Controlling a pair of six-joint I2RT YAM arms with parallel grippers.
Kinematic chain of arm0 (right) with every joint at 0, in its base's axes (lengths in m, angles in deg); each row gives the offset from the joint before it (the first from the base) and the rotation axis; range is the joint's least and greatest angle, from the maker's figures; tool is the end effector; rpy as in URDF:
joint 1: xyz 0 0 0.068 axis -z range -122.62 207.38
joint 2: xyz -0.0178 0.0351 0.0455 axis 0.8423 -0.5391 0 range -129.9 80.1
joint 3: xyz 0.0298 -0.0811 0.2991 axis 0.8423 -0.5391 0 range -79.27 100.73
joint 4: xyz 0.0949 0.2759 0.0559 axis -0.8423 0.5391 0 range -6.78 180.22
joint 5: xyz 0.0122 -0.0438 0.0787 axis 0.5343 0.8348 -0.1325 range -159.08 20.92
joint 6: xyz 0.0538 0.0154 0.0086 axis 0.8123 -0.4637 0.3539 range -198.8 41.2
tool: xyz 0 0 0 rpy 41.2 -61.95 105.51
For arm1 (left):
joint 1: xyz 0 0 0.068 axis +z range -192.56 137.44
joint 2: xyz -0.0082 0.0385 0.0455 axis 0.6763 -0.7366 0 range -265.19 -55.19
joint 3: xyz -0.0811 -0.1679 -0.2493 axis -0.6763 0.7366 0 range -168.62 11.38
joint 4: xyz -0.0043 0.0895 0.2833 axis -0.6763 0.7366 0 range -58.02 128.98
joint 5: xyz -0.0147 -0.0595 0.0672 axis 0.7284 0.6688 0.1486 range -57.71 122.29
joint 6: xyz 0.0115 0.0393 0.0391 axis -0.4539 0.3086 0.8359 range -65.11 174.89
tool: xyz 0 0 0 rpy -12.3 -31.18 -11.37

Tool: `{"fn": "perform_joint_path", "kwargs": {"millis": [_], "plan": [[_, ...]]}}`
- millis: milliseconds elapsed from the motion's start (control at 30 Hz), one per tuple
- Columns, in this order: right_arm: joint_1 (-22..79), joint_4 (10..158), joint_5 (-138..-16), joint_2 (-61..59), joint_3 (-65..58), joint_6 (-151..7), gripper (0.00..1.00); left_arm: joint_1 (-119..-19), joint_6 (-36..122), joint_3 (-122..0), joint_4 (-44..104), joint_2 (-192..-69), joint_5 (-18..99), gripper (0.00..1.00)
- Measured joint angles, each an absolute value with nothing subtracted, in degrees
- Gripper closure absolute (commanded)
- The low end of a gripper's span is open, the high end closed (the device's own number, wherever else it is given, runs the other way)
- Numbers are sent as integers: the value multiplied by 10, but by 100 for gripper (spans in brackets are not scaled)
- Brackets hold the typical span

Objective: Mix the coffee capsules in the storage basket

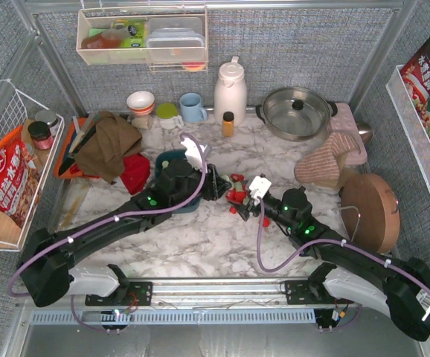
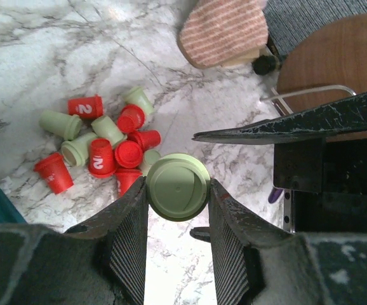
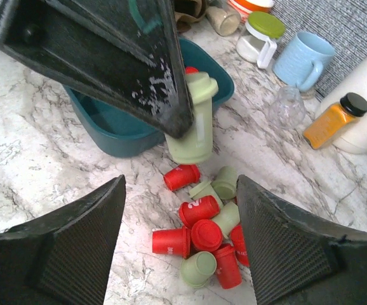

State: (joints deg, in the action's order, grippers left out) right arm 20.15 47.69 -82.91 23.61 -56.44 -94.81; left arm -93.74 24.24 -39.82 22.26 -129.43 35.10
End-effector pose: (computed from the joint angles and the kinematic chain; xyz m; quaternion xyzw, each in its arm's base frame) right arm 0.1800 0.1486 0.2636 -0.3867 0.5785 0.2137 0.6857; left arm 0.2065 -0.2597 0.3241 0.1547 0.7689 -0.4207 0.4560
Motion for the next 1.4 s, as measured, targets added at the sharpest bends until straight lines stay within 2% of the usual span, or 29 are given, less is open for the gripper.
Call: {"fn": "perform_joint_path", "kwargs": {"millis": [267,533,800,967,1167,1400], "plan": [[202,485,-746,233,-559,-933,25,-928,260,-422,278,-1291,220,73],[206,520,-657,211,-540,-899,25,-841,271,-428,308,-1353,90,72],[220,555,-593,146,-519,-848,26,-793,290,-496,303,-1484,62,71],[253,624,-553,91,-473,-750,30,-783,289,-539,309,-1554,50,71],[283,664,-540,56,-471,-640,36,-778,263,-532,322,-1578,37,69],[288,680,-572,14,-451,-590,40,-775,246,-520,322,-1584,33,62]]}}
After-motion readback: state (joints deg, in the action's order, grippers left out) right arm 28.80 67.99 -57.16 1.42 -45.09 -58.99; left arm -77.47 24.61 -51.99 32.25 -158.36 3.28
